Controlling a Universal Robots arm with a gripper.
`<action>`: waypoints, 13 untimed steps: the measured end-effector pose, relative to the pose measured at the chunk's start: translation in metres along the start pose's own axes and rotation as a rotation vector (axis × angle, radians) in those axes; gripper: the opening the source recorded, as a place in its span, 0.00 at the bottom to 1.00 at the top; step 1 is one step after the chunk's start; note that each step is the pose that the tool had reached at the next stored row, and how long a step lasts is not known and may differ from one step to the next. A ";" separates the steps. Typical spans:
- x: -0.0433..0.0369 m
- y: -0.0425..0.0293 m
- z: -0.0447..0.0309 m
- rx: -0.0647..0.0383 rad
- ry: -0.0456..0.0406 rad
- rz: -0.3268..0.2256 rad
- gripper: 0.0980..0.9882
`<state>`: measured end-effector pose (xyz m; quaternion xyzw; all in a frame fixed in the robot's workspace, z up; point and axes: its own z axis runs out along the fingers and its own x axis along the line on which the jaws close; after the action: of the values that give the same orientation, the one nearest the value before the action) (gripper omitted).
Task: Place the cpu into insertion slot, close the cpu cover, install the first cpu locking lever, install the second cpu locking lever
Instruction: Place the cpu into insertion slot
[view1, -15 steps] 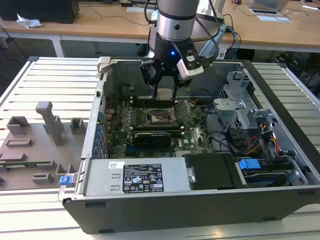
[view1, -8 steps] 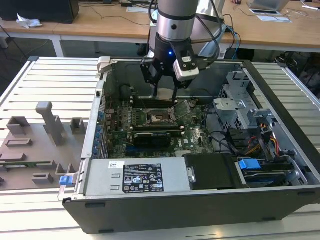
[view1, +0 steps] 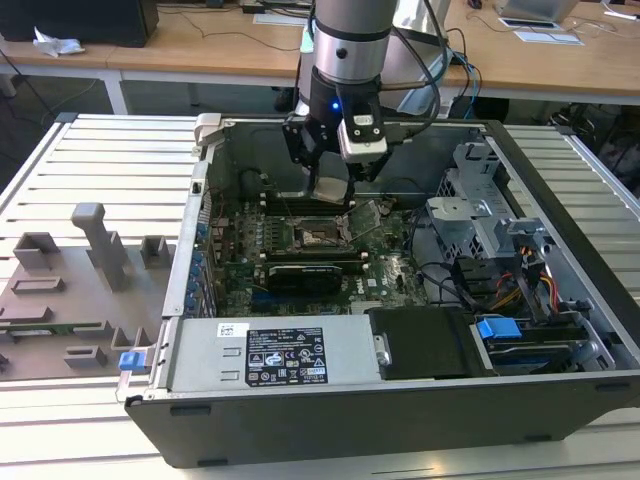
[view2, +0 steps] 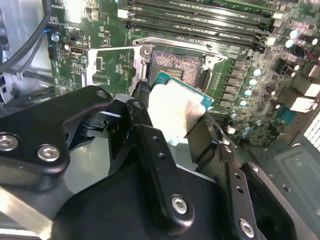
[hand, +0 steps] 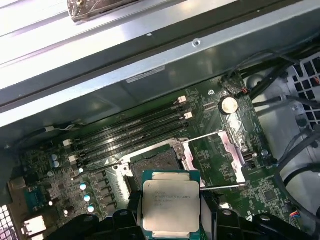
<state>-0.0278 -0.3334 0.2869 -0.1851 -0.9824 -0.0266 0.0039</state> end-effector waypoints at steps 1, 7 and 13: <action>0.0000 0.0000 0.0001 0.000 -0.0010 0.016 0.50; 0.0000 0.0000 0.0004 0.002 -0.0071 0.111 0.50; 0.0000 0.0000 0.0007 0.004 -0.0122 0.186 0.50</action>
<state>-0.0278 -0.3334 0.2862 -0.2757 -0.9610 -0.0232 0.0007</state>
